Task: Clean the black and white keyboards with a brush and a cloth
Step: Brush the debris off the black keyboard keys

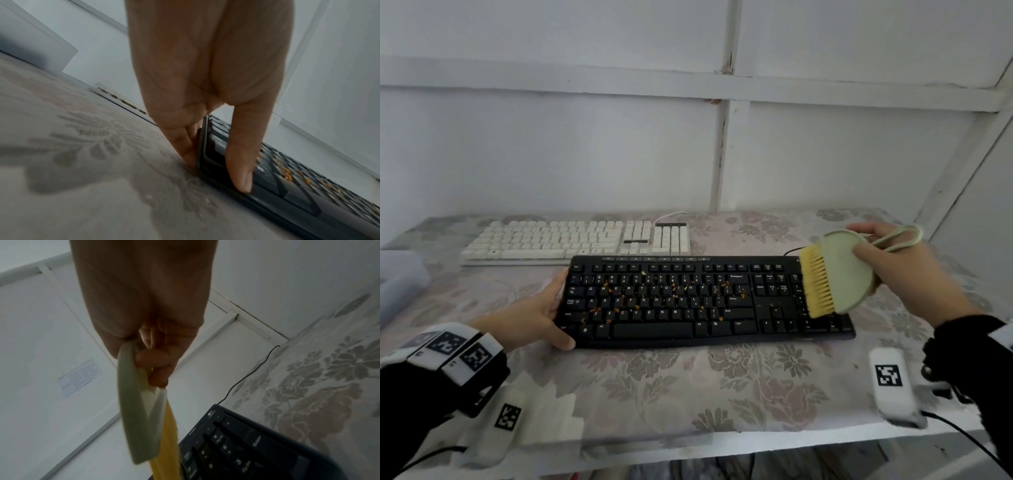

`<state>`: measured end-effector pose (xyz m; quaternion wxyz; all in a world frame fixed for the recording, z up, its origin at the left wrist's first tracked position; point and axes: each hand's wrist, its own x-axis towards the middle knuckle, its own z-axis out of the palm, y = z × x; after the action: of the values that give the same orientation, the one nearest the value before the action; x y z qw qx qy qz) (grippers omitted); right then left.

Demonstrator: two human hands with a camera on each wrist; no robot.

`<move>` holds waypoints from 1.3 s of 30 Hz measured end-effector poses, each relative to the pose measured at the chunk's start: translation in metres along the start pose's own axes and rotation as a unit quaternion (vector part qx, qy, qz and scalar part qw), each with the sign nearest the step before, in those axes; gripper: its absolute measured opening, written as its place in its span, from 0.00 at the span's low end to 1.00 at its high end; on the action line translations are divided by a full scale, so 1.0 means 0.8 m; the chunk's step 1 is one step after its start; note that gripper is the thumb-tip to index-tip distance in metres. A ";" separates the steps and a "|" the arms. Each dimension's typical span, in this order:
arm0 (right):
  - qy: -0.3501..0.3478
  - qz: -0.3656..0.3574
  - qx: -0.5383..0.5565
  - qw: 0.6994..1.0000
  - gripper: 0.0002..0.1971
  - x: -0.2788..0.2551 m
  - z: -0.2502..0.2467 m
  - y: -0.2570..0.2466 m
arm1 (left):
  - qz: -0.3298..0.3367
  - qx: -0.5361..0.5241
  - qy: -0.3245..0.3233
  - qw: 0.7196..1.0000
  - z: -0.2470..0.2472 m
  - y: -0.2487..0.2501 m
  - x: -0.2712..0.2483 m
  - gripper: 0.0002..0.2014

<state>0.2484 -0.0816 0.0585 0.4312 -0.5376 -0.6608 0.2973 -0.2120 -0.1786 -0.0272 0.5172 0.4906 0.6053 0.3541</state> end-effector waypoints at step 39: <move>0.014 0.008 -0.003 1.000 0.12 0.005 0.026 0.007 | 0.001 0.015 0.006 1.000 0.001 0.002 0.001 0.62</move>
<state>0.2323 -0.0748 0.0458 0.4365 -0.5485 -0.6512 0.2909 -0.2109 -0.1773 -0.0266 0.5059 0.4970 0.6129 0.3483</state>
